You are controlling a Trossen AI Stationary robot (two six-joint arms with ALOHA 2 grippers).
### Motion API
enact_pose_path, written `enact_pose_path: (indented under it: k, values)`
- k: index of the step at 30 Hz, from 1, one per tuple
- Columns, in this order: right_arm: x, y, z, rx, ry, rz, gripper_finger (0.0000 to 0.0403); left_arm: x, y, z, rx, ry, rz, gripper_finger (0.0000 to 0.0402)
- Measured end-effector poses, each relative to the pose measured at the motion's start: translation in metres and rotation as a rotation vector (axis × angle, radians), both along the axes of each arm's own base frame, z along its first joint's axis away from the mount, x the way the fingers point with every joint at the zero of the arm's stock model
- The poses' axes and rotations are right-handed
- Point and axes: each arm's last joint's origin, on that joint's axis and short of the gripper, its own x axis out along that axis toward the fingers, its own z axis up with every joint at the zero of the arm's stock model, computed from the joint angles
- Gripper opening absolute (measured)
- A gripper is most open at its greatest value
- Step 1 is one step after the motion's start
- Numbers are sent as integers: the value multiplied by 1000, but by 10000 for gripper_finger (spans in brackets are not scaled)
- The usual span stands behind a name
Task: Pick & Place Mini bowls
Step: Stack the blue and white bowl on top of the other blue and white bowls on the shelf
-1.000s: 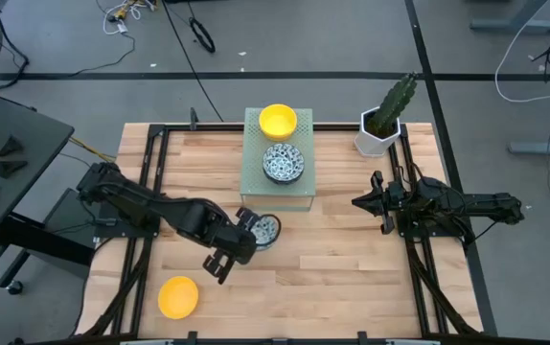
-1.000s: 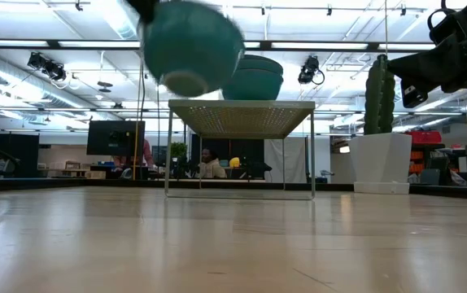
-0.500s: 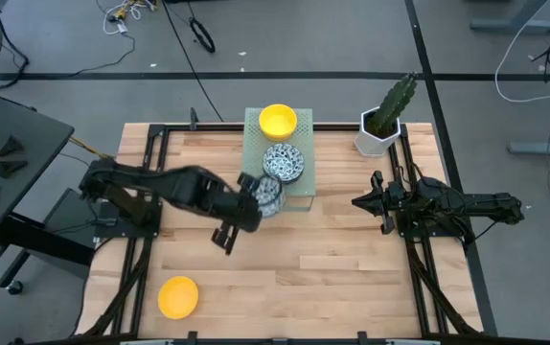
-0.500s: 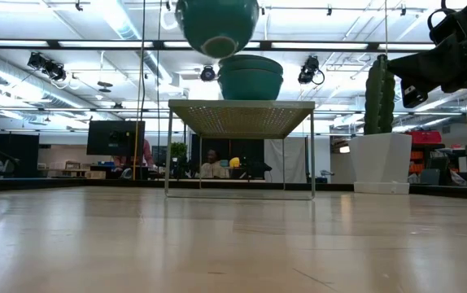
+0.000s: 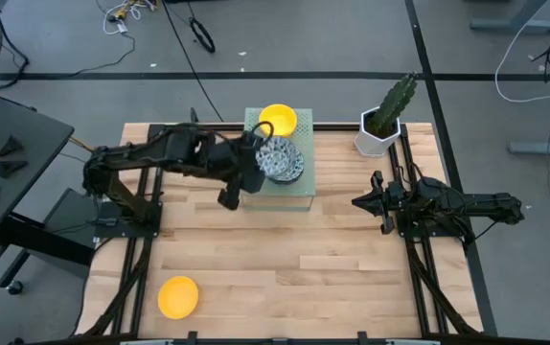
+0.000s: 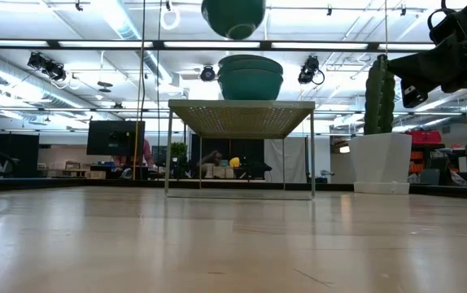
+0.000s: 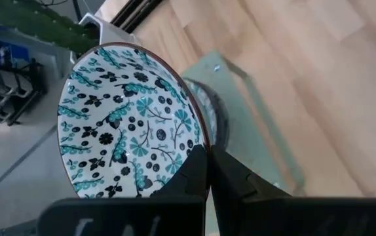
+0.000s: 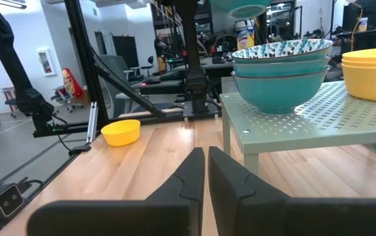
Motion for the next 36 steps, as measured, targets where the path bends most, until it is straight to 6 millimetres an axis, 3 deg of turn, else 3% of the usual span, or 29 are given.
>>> enact_pose_path:
  k: [10,21,36]
  values:
    - [0,0,0,0,0,0,27,15,13,-10,-15,-22,-34,6]
    - [0,0,0,0,-3,0,27,40,15,-39,53,103,-46,6]
    - [0,0,0,0,0,0,27,49,24,-55,82,170,6,6]
